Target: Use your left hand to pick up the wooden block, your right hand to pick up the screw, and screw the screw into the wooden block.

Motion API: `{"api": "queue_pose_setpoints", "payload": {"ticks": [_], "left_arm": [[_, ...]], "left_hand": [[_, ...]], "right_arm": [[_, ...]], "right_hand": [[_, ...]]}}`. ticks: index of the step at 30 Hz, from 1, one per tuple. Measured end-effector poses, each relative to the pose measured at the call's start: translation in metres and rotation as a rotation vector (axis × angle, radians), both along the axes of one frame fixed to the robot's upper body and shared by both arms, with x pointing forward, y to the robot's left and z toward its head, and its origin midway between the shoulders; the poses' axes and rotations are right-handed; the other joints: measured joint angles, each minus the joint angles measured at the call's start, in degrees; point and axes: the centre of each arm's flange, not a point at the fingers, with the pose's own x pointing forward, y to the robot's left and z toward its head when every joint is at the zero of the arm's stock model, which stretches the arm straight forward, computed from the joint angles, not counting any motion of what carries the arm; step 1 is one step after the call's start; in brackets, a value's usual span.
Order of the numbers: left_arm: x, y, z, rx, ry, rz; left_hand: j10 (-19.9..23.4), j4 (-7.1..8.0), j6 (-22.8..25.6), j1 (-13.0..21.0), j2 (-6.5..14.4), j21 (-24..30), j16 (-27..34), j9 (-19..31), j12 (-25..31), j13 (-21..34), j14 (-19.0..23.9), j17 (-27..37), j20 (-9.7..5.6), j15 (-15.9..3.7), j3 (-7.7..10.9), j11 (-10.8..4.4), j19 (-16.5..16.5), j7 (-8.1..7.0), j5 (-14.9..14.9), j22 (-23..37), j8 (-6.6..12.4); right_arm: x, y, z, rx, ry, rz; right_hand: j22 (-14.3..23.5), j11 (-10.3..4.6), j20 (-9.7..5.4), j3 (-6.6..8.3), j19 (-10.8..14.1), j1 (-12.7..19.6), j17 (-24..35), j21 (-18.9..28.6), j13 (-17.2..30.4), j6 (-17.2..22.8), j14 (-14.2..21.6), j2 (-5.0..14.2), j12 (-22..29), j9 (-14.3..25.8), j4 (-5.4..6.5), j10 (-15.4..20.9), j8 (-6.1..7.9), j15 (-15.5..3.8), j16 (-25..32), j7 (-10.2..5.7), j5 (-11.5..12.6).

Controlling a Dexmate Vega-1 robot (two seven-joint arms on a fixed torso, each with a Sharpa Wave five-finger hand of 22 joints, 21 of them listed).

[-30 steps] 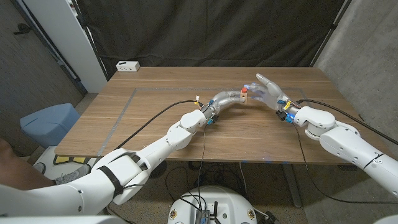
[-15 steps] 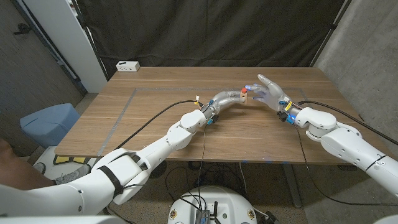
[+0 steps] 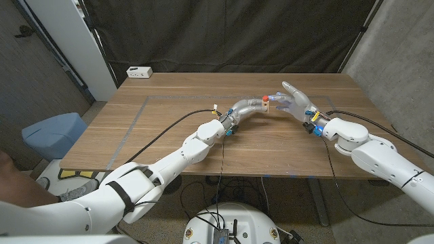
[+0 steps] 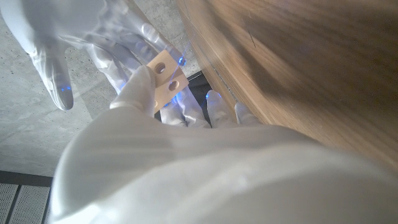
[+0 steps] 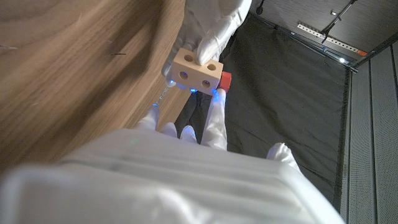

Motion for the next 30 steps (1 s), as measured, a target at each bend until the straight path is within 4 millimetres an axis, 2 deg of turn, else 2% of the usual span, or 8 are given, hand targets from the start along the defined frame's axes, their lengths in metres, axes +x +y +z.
{"api": "queue_pose_setpoints", "payload": {"ticks": [12,18,30], "left_arm": [[-0.0006,-0.0003,-0.0002,0.0,-0.001,-0.001],[-0.0006,-0.0007,-0.0006,0.001,0.001,-0.002],[-0.0006,-0.0011,-0.0012,0.004,0.003,-0.002]], "left_hand": [[0.0,0.0,0.0,0.0,0.0,0.0,0.0,0.3,0.0,0.0,0.0,0.0,0.09,0.0,0.0,0.0,0.1,0.0,-0.1,0.0,-0.19],[-0.3,0.0,0.0,0.0,0.0,0.0,0.0,0.4,0.0,0.0,-0.3,0.0,0.08,-0.33,0.0,0.27,0.1,0.0,0.1,0.0,-0.19],[-0.3,-0.23,0.0,0.0,0.0,0.0,0.0,0.5,0.0,0.3,-0.3,0.0,0.08,-0.33,0.23,0.27,0.1,0.0,0.0,0.0,-0.19]], "right_arm": [[-0.0025,0.0001,-0.001,0.001,-0.002,-0.001],[-0.0036,0.0,-0.0011,0.002,-0.005,0.001],[-0.0048,0.001,-0.0006,-0.001,-0.01,0.016]], "right_hand": [[0.0,-0.32,0.31,-0.24,0.9,0.0,-0.2,0.0,0.0,3.0,-0.1,0.0,0.0,0.2,0.24,2.4,0.93,-0.13,0.4,0.34,0.4],[0.0,-0.72,0.1,-0.24,1.1,0.0,-0.3,0.0,0.0,4.2,-0.3,0.02,0.4,0.1,0.24,2.8,0.93,-0.3,0.4,0.32,0.6],[0.0,-0.41,0.0,-0.47,1.2,0.3,-0.3,0.0,0.0,4.5,-0.3,0.32,0.4,0.1,0.01,3.1,0.93,-0.3,0.4,0.64,0.6]]}}
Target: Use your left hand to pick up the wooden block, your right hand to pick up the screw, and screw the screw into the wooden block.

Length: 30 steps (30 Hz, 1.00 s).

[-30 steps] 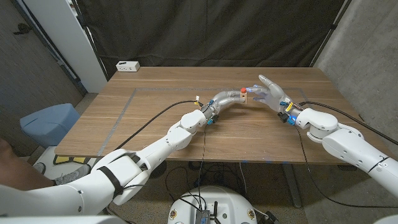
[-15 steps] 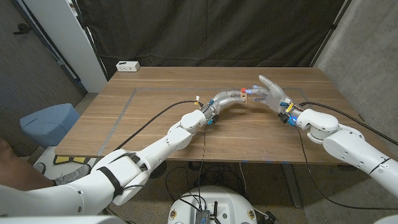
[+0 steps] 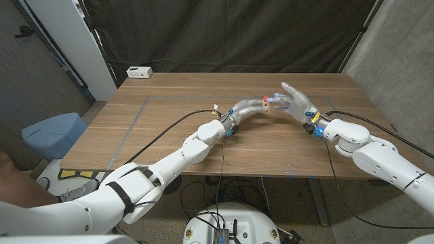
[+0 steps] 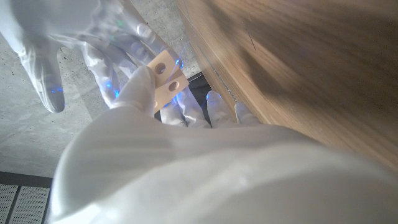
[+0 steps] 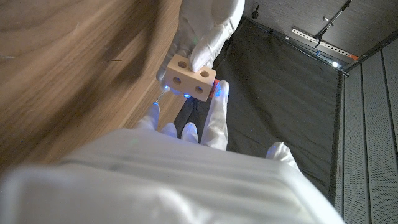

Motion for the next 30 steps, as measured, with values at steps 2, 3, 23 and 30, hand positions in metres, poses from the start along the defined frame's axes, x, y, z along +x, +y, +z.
{"api": "queue_pose_setpoints", "payload": {"ticks": [2,3,23,30], "left_arm": [[0.0,0.0,0.0,0.001,-0.001,-0.001],[0.0,0.0,0.0,0.001,-0.001,-0.001],[-0.004,-0.002,0.0,0.003,-0.007,-0.003],[-0.005,-0.002,-0.001,0.003,-0.006,-0.002]], "left_hand": [[0.0,0.0,0.0,0.0,0.0,0.0,0.0,0.0,0.0,0.0,0.0,0.0,0.0,0.0,0.0,0.0,0.0,0.0,0.0,0.0,0.0],[0.0,0.0,0.0,0.0,0.0,0.0,0.0,0.0,0.0,0.0,0.0,0.0,0.0,0.0,0.0,0.0,0.0,0.0,0.0,0.0,0.0],[0.0,0.0,0.0,-0.7,0.1,0.0,0.0,0.2,0.0,0.0,0.0,0.0,0.0,0.0,0.0,0.0,0.0,0.0,-0.1,0.0,0.0],[0.0,0.0,0.0,-0.7,0.1,0.0,0.0,0.2,0.0,0.0,0.0,0.0,0.0,0.0,0.0,0.0,0.0,0.0,-0.2,0.0,0.0]], "right_arm": [[0.0,0.0,0.0,-0.001,-0.001,0.006],[0.0,0.0,0.0,-0.001,-0.001,0.006],[-0.006,-0.008,-0.003,0.018,-0.004,-0.036],[-0.008,-0.011,-0.004,0.025,-0.009,-0.051]], "right_hand": [[0.0,-0.21,0.0,0.0,0.0,0.0,0.0,0.0,0.0,0.2,0.0,0.0,0.0,0.0,0.0,0.2,0.0,0.0,0.0,-0.21,0.2],[0.0,-0.3,0.0,0.0,0.0,0.0,0.0,0.0,0.0,0.3,0.0,0.0,0.0,0.0,0.0,0.3,0.0,0.0,0.0,-0.31,0.2],[0.0,1.14,-0.01,-0.23,1.4,0.0,0.0,0.4,0.0,-0.4,0.0,0.0,0.0,0.2,0.23,1.7,-0.89,0.0,0.0,0.47,0.6],[0.0,2.22,0.22,-0.7,1.7,0.3,0.0,0.4,0.0,-4.2,0.0,0.28,-1.0,0.2,0.24,0.6,-2.73,0.0,0.0,-0.36,0.8]]}}
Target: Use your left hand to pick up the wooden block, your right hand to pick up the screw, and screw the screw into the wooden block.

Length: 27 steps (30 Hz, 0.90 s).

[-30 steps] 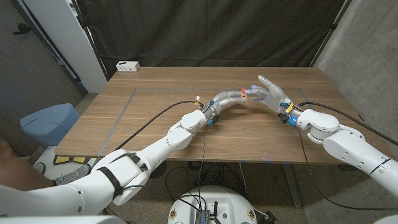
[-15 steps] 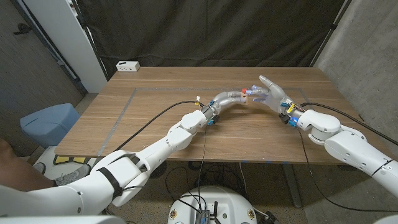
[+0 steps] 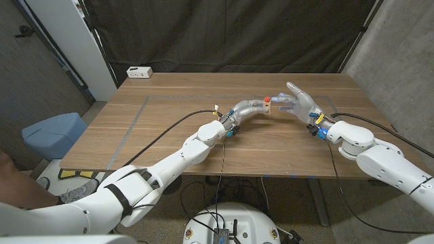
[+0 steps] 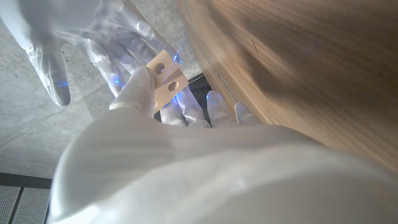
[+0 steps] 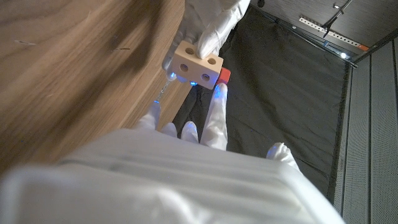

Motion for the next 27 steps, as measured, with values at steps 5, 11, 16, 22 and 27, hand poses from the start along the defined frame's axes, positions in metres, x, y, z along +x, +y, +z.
{"api": "queue_pose_setpoints", "payload": {"ticks": [5,11,16,22,27], "left_arm": [[-0.0002,0.0,0.0,-0.001,0.0,0.002],[-0.0013,0.0002,-0.001,0.0,0.0,0.001],[-0.002,0.0003,-0.0015,0.001,0.0,0.0],[-0.0026,0.0005,-0.0011,0.001,-0.002,0.0],[-0.0026,0.0006,-0.001,0.002,-0.002,0.0]], "left_hand": [[0.0,0.0,0.0,0.0,0.0,0.0,0.0,0.0,-0.5,0.0,0.0,0.0,0.0,0.0,0.0,0.0,0.0,0.0,0.0,0.0,0.0],[0.0,0.0,0.0,0.0,0.0,0.0,0.0,-0.1,-0.5,0.0,0.0,0.0,0.0,0.0,0.0,0.0,0.0,0.0,0.0,0.0,-0.02],[0.0,0.0,0.0,0.0,0.0,0.0,0.0,-0.2,-0.5,0.0,0.0,0.0,0.0,0.0,0.0,0.0,0.0,0.0,0.0,0.0,-0.02],[0.0,0.0,0.0,0.0,0.0,0.0,0.0,-0.2,-0.5,0.0,0.0,0.0,0.0,0.0,0.0,0.0,0.0,0.0,0.0,0.0,-0.02],[0.0,0.0,0.0,0.0,0.0,0.0,0.0,-0.1,-0.5,0.0,0.0,0.0,0.0,0.0,0.0,0.0,0.0,0.0,0.0,0.0,-0.02]], "right_arm": [[-0.0003,-0.0005,0.0,0.001,-0.002,-0.002],[0.0,-0.0003,0.0012,0.001,-0.009,0.001],[0.0019,0.0019,0.0013,-0.006,-0.007,0.016],[0.0044,0.0048,0.0012,-0.014,-0.003,0.035],[0.006,0.0071,0.0017,-0.018,0.0,0.049]], "right_hand": [[0.0,0.25,0.09,-0.05,0.1,0.4,0.0,0.0,0.1,-2.8,0.0,-0.44,-0.5,0.0,-0.05,-1.5,-0.92,0.0,-0.2,-0.52,0.2],[0.0,0.3,0.27,-0.43,-0.2,0.4,0.0,-0.5,0.1,-7.5,0.0,-0.45,-1.0,0.0,-0.09,-5.0,-1.71,0.0,-0.7,-1.68,0.4],[0.0,0.5,0.29,-0.84,-1.2,0.4,0.0,-0.7,0.1,-10.4,0.0,-0.44,-1.0,0.0,-0.05,-6.9,-1.71,0.0,-1.0,-2.71,0.5],[0.0,0.54,0.19,-1.11,-2.5,0.4,0.1,-0.7,0.1,-13.7,-0.1,-0.44,-1.4,-0.2,0.15,-7.3,-2.15,0.55,-1.1,-3.39,0.6],[0.0,0.54,0.3,-1.35,-3.2,0.4,0.2,-0.8,0.0,-14.4,0.0,-0.44,-1.4,-0.2,0.39,-7.3,-2.15,0.64,-1.6,-3.43,0.6]]}}
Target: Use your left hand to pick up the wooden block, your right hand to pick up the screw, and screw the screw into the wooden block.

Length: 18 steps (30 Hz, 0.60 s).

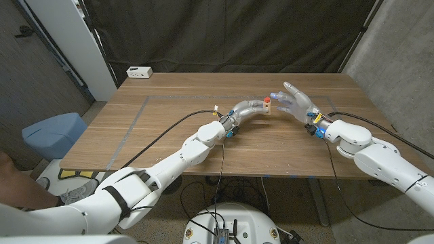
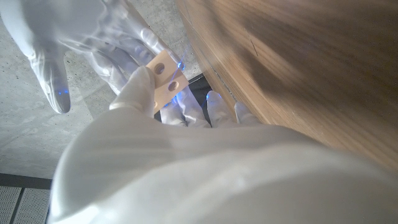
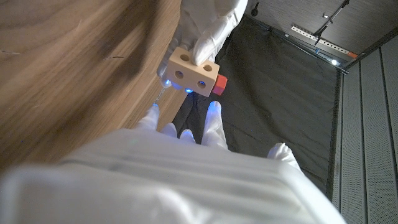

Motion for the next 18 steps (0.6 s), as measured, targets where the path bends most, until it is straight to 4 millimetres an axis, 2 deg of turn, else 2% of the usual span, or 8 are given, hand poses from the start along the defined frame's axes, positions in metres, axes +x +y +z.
{"api": "queue_pose_setpoints", "payload": {"ticks": [8,18], "left_arm": [[-0.0001,-0.0005,-0.0002,0.001,0.0,-0.001],[0.0,-0.0014,-0.0001,0.002,0.0,-0.002]], "left_hand": [[0.0,0.0,0.0,0.0,0.0,0.0,0.0,0.0,0.0,0.0,0.0,0.0,0.0,0.0,0.0,0.0,0.0,0.0,0.0,0.0,-0.22],[0.0,0.0,0.0,0.0,0.0,0.0,0.0,0.1,0.0,0.0,0.0,0.0,0.0,0.0,0.0,0.0,0.0,0.0,-0.1,0.0,-0.22]], "right_arm": [[0.0021,0.003,0.0002,-0.009,0.007,0.02],[0.0031,0.0041,0.0005,-0.013,0.012,0.03]], "right_hand": [[0.0,0.0,0.1,-0.24,-0.7,0.0,0.0,-0.3,-0.1,0.2,0.0,0.0,0.0,-0.3,0.23,0.0,0.7,0.0,0.0,0.18,0.2],[0.0,0.0,-0.21,-0.71,-1.0,0.0,0.0,-0.3,-0.1,2.9,0.0,0.0,0.5,-0.3,0.71,0.0,1.56,-0.01,0.0,1.07,0.2]]}}
